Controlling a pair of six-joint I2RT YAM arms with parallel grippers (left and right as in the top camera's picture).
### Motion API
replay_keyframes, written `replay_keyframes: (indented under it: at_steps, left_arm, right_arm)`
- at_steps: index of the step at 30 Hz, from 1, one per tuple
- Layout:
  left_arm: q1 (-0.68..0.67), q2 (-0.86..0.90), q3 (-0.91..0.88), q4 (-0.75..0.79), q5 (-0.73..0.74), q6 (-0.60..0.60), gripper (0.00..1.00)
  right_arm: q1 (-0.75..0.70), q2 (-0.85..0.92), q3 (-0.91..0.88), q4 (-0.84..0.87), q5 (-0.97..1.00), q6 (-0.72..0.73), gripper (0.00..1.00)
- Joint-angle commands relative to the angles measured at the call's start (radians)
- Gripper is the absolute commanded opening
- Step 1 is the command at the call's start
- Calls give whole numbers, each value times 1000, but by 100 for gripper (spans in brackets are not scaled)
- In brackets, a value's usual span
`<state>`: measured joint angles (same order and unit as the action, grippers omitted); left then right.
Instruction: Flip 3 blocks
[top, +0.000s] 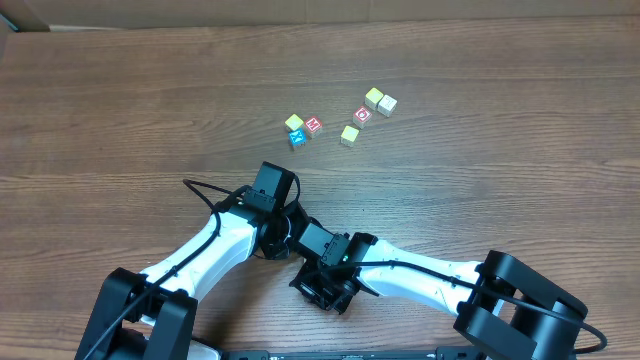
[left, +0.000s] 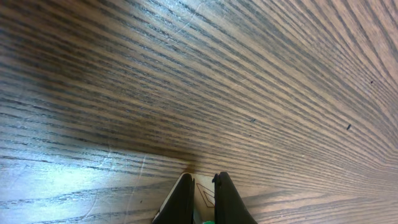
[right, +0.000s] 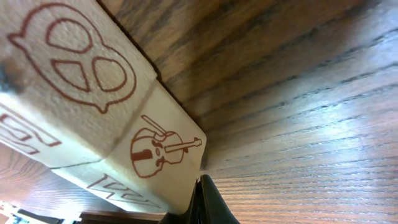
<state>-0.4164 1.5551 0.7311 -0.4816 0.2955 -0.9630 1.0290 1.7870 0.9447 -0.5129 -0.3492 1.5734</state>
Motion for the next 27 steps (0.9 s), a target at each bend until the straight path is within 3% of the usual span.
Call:
replay_keyframes:
  at_steps: [1,27]
  left_arm:
    - [-14,27,-68,-56,6,40,4]
    - [-14,27,-68,-60,2,43,4]
  right_arm:
    - [-43,15,23,2,196,3,4]
    - [-41,15,23,5,212,-10,4]
